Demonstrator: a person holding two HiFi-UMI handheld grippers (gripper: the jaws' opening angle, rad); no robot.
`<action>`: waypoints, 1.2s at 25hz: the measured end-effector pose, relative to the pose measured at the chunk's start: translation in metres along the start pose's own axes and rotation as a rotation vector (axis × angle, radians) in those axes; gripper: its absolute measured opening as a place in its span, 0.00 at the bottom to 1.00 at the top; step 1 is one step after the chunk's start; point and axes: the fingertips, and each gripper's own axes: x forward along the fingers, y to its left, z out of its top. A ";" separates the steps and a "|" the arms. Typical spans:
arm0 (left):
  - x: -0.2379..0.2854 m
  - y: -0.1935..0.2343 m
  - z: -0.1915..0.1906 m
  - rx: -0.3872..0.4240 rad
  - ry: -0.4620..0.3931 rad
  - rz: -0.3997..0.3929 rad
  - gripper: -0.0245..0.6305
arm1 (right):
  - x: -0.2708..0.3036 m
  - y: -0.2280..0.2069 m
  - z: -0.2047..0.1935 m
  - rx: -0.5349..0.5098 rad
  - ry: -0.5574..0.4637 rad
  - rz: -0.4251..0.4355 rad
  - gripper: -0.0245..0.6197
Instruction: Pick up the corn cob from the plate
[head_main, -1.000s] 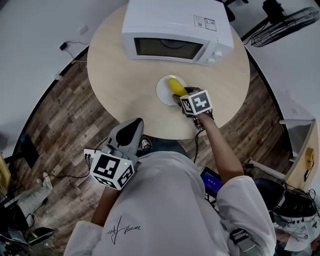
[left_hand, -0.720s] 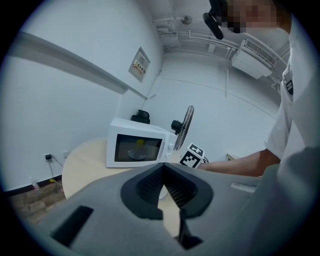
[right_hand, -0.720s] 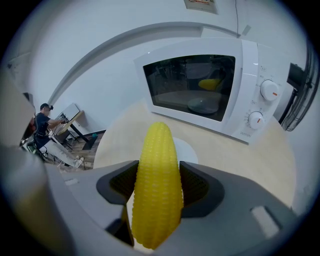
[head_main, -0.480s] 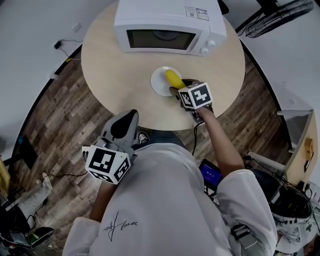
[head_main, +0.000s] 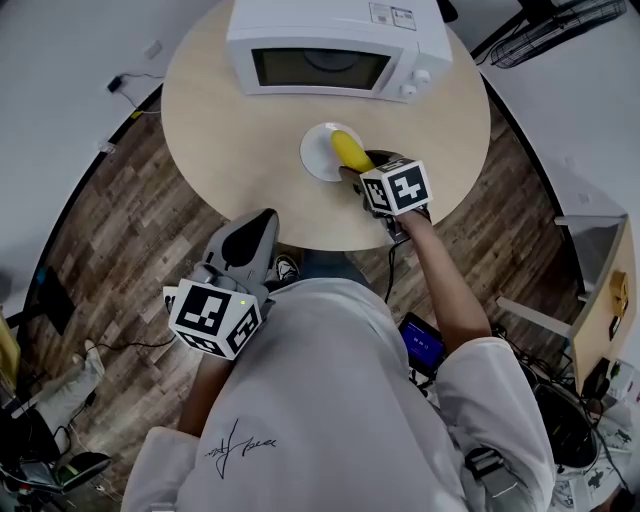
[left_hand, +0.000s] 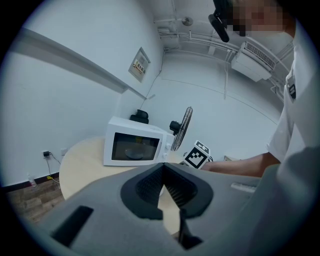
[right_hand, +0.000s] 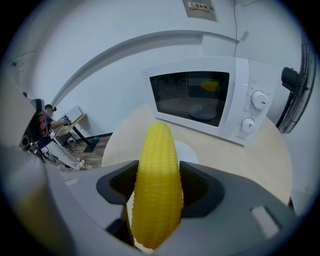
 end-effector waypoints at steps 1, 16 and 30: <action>-0.001 0.000 0.000 0.000 -0.001 0.000 0.02 | -0.002 0.001 0.000 0.002 -0.006 0.003 0.45; -0.010 0.012 0.003 -0.009 -0.023 0.021 0.02 | -0.019 0.017 0.008 0.024 -0.074 0.016 0.45; -0.013 0.019 0.001 -0.015 -0.023 0.030 0.02 | -0.049 0.027 0.016 0.098 -0.181 -0.006 0.45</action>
